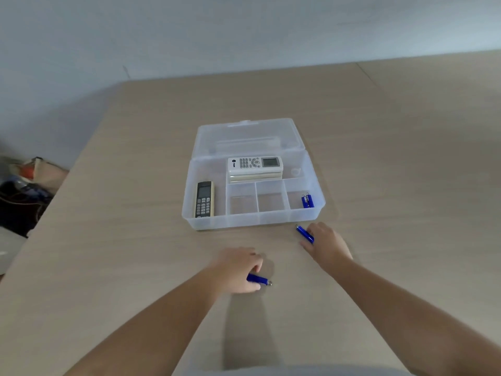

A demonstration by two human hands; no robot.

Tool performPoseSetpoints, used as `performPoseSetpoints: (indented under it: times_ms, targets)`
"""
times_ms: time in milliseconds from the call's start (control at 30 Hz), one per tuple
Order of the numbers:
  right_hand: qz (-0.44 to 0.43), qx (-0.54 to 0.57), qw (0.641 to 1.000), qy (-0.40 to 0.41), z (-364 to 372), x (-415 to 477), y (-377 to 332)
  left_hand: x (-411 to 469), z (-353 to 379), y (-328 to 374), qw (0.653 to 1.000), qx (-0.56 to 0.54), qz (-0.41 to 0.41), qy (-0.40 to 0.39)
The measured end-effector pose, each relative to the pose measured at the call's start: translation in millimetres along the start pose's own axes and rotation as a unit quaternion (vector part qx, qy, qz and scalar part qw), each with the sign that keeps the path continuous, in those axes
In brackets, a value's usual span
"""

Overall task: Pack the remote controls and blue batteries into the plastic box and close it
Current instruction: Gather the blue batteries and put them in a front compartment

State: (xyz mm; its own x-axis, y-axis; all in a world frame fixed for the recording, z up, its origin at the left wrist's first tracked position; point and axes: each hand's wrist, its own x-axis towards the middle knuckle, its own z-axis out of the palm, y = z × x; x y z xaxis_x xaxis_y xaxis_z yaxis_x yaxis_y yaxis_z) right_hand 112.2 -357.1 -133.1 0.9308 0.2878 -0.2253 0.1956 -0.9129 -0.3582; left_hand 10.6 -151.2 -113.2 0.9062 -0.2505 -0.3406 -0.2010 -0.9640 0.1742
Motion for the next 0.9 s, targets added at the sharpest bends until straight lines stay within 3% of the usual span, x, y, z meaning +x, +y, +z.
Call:
performPoseSetpoints:
  times_ms: [200, 300, 433, 567, 667, 900]
  targets:
    - [-0.033, 0.053, 0.998, -0.02, 2.4, -9.7, 0.0, -4.7, 6.4, -2.3, 0.997, -0.058, -0.04, -0.022]
    - [-0.068, 0.114, 0.991, 0.0, -8.2, -21.0, 3.0, -1.5, -8.1, 0.8, 0.985, -0.155, -0.075, -0.019]
    - [-0.089, 0.158, 0.981, 0.071, -37.1, -17.7, 1.9, 14.9, -51.5, 3.1, 0.956, -0.28, -0.066, 0.051]
    - [-0.093, 0.199, 0.971, 0.095, -72.9, 1.6, -9.3, 34.7, -94.3, 5.6, 0.889, -0.419, -0.097, 0.157]
    - [-0.083, 0.19, 0.974, 0.093, -88.6, 22.9, -18.6, 51.9, -110.7, 1.1, 0.845, -0.484, -0.115, 0.194]
    - [-0.032, 0.176, 0.983, 0.034, -83.3, 73.2, -38.7, 81.0, -119.4, -16.3, 0.838, -0.49, -0.136, 0.196]
